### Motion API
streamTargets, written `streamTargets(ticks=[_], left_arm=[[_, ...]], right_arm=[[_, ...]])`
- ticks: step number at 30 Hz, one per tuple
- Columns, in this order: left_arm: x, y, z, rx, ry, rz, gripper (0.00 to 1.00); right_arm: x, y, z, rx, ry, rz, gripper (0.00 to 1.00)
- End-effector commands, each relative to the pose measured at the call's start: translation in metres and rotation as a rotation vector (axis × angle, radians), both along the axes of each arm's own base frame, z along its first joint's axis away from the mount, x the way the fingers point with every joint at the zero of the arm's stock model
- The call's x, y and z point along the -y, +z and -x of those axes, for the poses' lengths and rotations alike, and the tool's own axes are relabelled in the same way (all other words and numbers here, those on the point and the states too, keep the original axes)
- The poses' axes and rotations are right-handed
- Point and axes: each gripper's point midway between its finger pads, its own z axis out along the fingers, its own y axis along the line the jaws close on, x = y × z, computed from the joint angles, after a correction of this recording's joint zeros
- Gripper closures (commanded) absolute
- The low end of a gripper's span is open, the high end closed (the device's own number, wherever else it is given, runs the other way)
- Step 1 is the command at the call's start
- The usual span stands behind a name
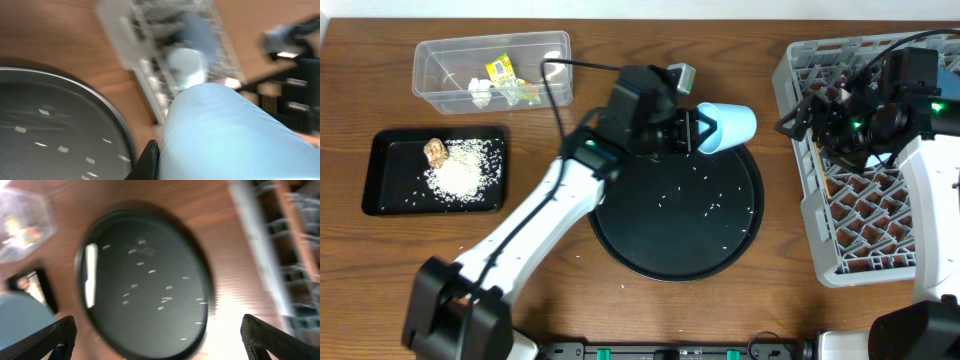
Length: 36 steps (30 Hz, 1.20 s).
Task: Sort waste into correct bins and load items into the dishwasher rack
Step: 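Grasp the blue cup on the round tray with the left gripper, then lift the blue cup with the left gripper toward the right gripper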
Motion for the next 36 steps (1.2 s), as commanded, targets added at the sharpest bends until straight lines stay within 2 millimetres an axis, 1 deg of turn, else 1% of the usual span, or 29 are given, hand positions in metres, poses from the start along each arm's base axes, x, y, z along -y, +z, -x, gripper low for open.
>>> streamTargets(ticks=[1, 5, 7, 9, 10, 13, 16, 19, 23, 26, 29, 33, 36], left_arm=[[-0.010, 0.030, 0.020, -0.144, -0.134, 0.164, 0.94], [-0.030, 0.045, 0.028, -0.267, -0.218, 0.274, 0.94], [-0.039, 0.051, 0.027, -0.299, -0.228, 0.307, 0.94], [-0.043, 0.061, 0.026, -0.317, -0.243, 0.345, 0.94], [-0.044, 0.067, 0.026, -0.313, -0.259, 0.363, 0.94], [-0.042, 0.090, 0.028, -0.272, -0.315, 0.417, 0.94], [-0.040, 0.103, 0.024, -0.241, -0.306, 0.442, 0.94], [-0.040, 0.106, 0.018, -0.247, -0.272, 0.453, 0.94], [-0.040, 0.106, 0.013, -0.242, -0.240, 0.455, 0.94], [-0.039, 0.105, 0.001, -0.224, -0.170, 0.455, 0.94], [-0.036, 0.103, -0.006, -0.212, -0.125, 0.454, 0.94], [-0.028, 0.097, -0.013, -0.212, -0.081, 0.448, 0.94], [-0.023, 0.091, -0.015, -0.227, -0.083, 0.445, 0.94]], right_arm=[[-0.043, 0.031, 0.003, 0.097, 0.175, -0.280, 0.01], [-0.061, 0.076, 0.003, 0.213, 0.263, -0.553, 0.01], [-0.067, 0.100, 0.007, 0.263, 0.312, -0.684, 0.01], [-0.070, 0.112, 0.009, 0.278, 0.337, -0.752, 0.01], [-0.071, 0.115, 0.010, 0.276, 0.341, -0.771, 0.01], [-0.074, 0.127, 0.012, 0.283, 0.365, -0.834, 0.01], [-0.077, 0.144, 0.016, 0.269, 0.398, -0.929, 0.01], [-0.079, 0.148, 0.011, 0.196, 0.362, -0.957, 0.01], [-0.079, 0.153, 0.007, 0.162, 0.346, -0.970, 0.01], [-0.083, 0.154, 0.007, 0.142, 0.348, -0.977, 0.01], [-0.088, 0.155, 0.007, 0.143, 0.366, -0.975, 0.01], [-0.097, 0.154, 0.007, 0.129, 0.372, -0.962, 0.01], [-0.102, 0.154, 0.006, 0.121, 0.376, -0.958, 0.01]])
